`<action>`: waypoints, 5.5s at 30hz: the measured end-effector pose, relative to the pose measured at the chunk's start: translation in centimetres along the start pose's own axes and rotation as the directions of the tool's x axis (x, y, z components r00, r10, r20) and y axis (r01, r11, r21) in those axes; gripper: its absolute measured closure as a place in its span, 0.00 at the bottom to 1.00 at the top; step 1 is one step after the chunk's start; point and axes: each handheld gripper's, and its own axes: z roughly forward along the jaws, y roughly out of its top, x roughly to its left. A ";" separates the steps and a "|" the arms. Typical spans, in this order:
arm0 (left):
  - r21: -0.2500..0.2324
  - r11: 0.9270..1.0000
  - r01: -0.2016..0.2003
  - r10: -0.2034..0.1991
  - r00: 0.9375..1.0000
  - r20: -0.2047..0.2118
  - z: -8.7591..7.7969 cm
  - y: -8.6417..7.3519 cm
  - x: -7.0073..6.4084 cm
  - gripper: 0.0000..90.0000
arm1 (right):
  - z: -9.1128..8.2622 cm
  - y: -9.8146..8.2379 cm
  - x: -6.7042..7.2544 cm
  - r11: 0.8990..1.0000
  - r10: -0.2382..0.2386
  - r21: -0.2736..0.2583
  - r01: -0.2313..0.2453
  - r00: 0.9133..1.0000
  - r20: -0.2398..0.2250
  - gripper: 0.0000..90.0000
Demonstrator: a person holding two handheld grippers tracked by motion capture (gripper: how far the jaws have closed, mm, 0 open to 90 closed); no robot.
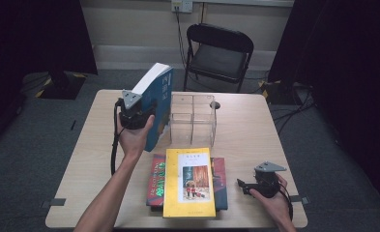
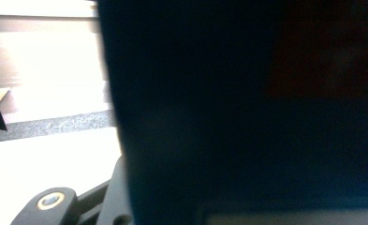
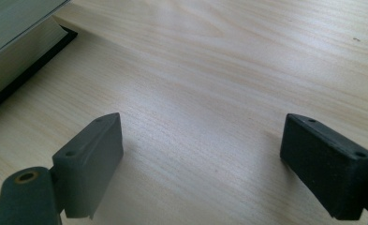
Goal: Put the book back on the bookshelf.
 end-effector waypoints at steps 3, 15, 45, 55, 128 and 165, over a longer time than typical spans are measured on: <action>-0.008 1.000 0.003 -0.003 1.000 0.000 0.0 -0.5 0.2 0.69 | 0.0 0.0 0.0 1.000 -0.001 -0.001 0.001 1.000 -0.001 0.15; -0.040 0.999 0.010 -0.010 1.000 -0.015 -0.7 -2.4 0.1 0.69 | 0.0 0.0 0.0 1.000 -0.005 -0.005 0.004 1.000 -0.004 0.15; -0.034 0.999 0.015 -0.015 1.000 -0.004 -1.9 -4.9 1.2 0.64 | 0.1 0.0 0.0 1.000 -0.004 -0.006 0.004 1.000 -0.004 0.15; 0.049 0.999 -0.005 0.003 0.999 0.043 -2.8 -3.4 1.2 0.56 | 0.1 0.0 0.0 1.000 -0.003 -0.005 0.003 1.000 -0.003 0.15; 0.749 0.661 -0.040 0.004 0.999 0.049 2.4 8.5 1.9 0.66 | 0.2 0.2 0.1 1.000 -0.010 -0.005 0.009 1.000 -0.007 0.15; 0.704 0.710 0.007 -0.015 1.000 0.005 5.9 9.8 1.7 0.68 | 0.3 0.1 0.1 1.000 -0.011 -0.009 0.011 1.000 -0.008 0.15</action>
